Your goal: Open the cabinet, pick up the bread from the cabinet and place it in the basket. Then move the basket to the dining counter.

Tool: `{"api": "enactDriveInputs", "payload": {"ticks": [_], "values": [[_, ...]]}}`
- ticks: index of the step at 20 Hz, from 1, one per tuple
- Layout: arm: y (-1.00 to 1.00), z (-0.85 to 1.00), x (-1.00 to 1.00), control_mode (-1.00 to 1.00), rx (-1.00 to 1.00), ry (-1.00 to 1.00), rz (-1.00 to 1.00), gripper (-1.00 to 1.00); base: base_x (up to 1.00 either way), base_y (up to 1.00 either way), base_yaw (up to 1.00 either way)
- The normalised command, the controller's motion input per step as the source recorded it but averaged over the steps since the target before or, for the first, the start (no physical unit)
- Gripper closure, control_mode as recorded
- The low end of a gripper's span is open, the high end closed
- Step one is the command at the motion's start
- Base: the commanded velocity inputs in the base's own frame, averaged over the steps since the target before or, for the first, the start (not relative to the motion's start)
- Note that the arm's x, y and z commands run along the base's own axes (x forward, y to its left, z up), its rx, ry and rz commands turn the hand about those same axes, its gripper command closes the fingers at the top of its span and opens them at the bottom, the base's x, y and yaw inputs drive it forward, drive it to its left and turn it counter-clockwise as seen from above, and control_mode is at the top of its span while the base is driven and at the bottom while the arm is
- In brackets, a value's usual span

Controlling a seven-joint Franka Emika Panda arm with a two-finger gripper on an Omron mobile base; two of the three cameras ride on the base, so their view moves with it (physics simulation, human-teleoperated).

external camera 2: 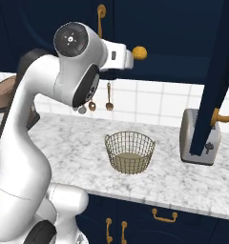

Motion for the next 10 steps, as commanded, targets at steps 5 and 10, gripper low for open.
{"api": "enactDriveInputs", "payload": {"ticks": [5,10], "values": [[0.45,0.08,0.55,-1.0,0.09,-0.05,-0.18,-1.0,0.0,0.0,0.0],[0.09,0.39,0.6,-1.0,0.0,0.04,-0.05,-1.0,0.0,0.0,0.0]]}}
